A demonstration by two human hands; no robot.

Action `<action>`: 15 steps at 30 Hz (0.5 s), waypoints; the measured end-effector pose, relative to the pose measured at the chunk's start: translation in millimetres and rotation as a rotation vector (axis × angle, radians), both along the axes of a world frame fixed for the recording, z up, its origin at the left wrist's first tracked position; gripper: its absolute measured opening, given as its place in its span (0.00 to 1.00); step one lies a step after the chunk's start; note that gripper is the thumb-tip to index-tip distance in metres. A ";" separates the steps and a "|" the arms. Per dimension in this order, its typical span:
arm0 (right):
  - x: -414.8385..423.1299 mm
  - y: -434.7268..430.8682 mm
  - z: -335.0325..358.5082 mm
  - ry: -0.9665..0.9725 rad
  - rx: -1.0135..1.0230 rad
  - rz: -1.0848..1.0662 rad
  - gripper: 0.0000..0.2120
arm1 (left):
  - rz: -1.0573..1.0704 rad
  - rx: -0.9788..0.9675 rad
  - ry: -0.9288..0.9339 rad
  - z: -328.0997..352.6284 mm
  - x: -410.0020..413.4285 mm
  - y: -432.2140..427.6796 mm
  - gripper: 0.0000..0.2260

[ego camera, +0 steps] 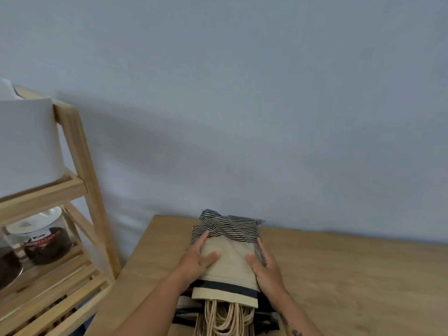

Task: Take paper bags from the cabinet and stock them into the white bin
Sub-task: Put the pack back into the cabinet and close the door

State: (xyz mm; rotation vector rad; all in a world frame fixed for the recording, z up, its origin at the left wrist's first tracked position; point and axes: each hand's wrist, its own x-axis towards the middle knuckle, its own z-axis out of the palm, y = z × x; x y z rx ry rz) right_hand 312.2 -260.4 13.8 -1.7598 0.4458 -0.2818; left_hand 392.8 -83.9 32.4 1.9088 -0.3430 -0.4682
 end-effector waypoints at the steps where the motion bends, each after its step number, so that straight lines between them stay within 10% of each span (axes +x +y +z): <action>1: 0.1 0.5 -0.1 -0.002 -0.021 -0.002 0.28 | 0.008 0.060 -0.027 -0.1 3.0 2.0 0.33; 15: -22.5 15.5 19.4 0.138 -0.162 0.121 0.21 | 0.059 -0.120 0.182 7.7 -35.3 24.5 0.32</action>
